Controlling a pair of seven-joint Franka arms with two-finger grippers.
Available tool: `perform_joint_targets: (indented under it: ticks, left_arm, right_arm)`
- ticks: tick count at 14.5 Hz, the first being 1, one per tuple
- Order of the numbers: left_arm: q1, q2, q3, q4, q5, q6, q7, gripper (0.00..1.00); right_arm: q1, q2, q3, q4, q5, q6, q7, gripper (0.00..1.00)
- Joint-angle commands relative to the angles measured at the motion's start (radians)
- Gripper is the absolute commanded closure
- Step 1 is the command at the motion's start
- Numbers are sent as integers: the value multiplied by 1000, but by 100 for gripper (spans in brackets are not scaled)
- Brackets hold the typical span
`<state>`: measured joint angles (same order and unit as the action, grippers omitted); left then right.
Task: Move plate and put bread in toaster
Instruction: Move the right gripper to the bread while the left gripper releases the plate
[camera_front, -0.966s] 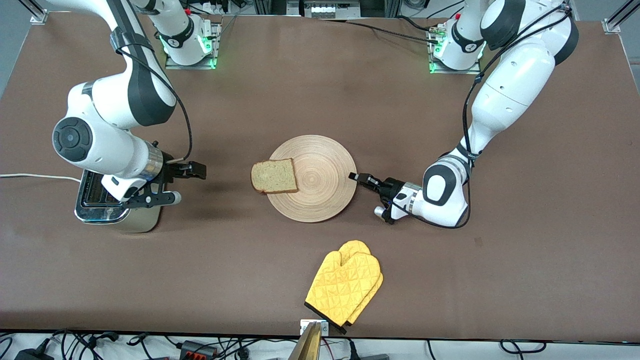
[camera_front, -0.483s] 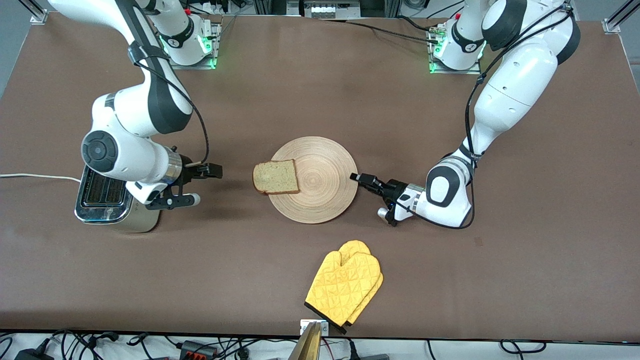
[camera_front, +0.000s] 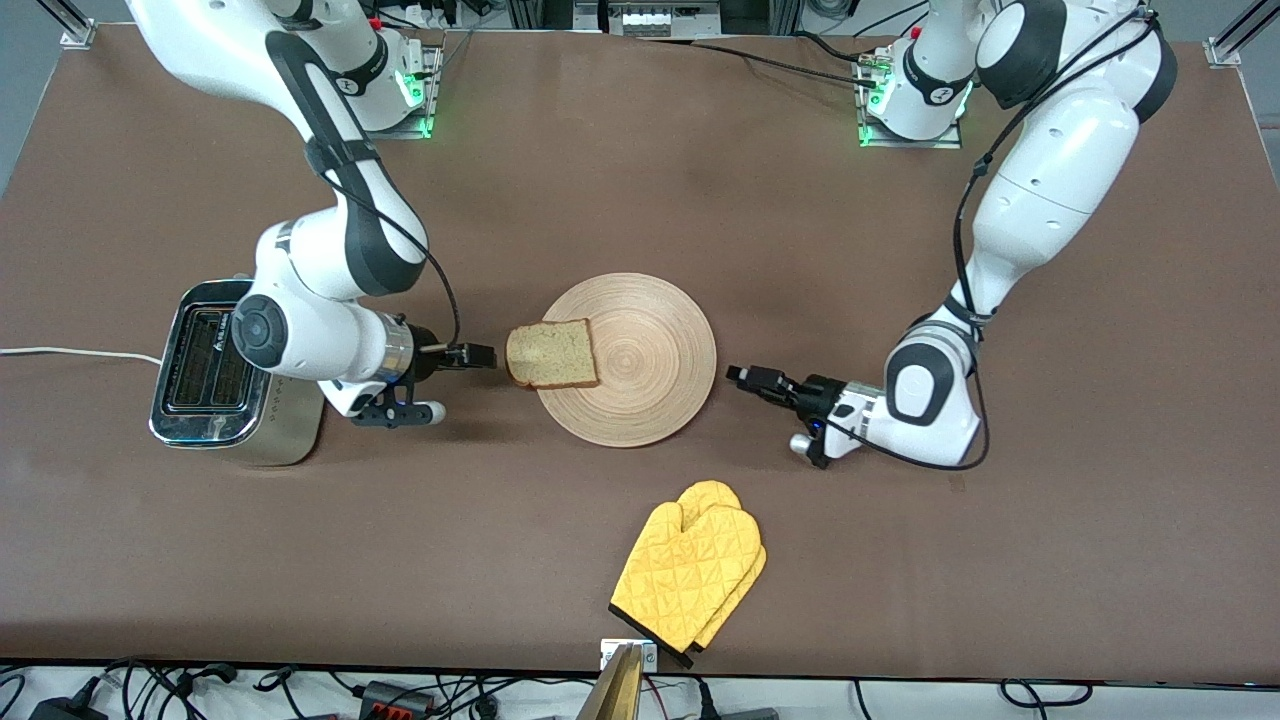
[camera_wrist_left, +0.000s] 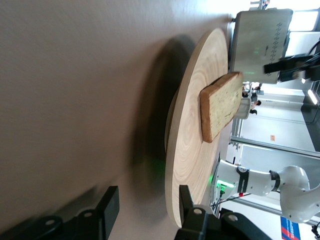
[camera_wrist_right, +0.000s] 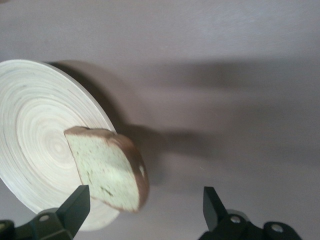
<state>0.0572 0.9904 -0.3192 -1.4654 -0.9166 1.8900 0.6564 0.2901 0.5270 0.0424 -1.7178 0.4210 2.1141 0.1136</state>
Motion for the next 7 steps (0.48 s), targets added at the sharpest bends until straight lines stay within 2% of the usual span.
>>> perform_joint_targets:
  ticks: [1,2,3,7]
  left_arm:
    - [58,-22,5,51,41,-93,8,45]
    - [81,-26,6,71,48,-120,6,45]
    - [107,-24,6,85,67,-147,6,45]
    - [187,-35,6,178,227,-256,-1,45]
  right_arm:
    - [18,48,-3,-2,95,50,1,0]
    - [14,65,-3,-2,169,49,-8,0]
    - [21,74,-3,-2,195,50,-18,0]
    - [34,96,-4,-2,202,61,-20,0]
